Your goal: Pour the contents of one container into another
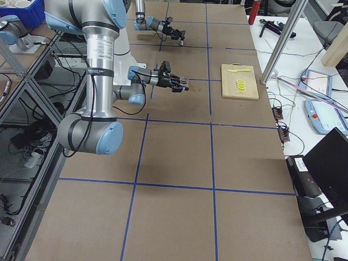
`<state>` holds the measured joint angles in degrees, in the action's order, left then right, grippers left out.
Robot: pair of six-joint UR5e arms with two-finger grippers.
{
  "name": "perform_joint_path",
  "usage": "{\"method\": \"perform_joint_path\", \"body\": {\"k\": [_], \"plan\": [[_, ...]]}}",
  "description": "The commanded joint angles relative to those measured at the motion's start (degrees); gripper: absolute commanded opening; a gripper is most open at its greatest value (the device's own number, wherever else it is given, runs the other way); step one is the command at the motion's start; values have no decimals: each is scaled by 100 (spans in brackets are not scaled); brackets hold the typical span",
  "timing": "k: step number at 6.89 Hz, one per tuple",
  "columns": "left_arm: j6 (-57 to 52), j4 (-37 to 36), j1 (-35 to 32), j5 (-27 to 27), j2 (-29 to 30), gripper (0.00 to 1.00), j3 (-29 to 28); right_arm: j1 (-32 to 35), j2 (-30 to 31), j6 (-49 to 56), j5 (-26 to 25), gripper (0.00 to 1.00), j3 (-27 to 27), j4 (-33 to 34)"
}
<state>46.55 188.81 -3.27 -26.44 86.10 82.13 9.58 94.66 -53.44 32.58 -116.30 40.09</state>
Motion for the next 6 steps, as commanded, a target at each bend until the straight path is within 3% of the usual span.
{"method": "perform_joint_path", "body": {"k": [1, 5, 6], "plan": [[11, 6, -24, -98, 12, 0, -13, 0, 0, 0, -6, 0, -6, -1], [187, 6, -42, -186, 4, 1, -13, 0, -122, 0, -15, 0, 11, 8], [161, 6, -33, -186, 4, 31, -13, 0, -140, 0, -15, 0, 20, 8]]}}
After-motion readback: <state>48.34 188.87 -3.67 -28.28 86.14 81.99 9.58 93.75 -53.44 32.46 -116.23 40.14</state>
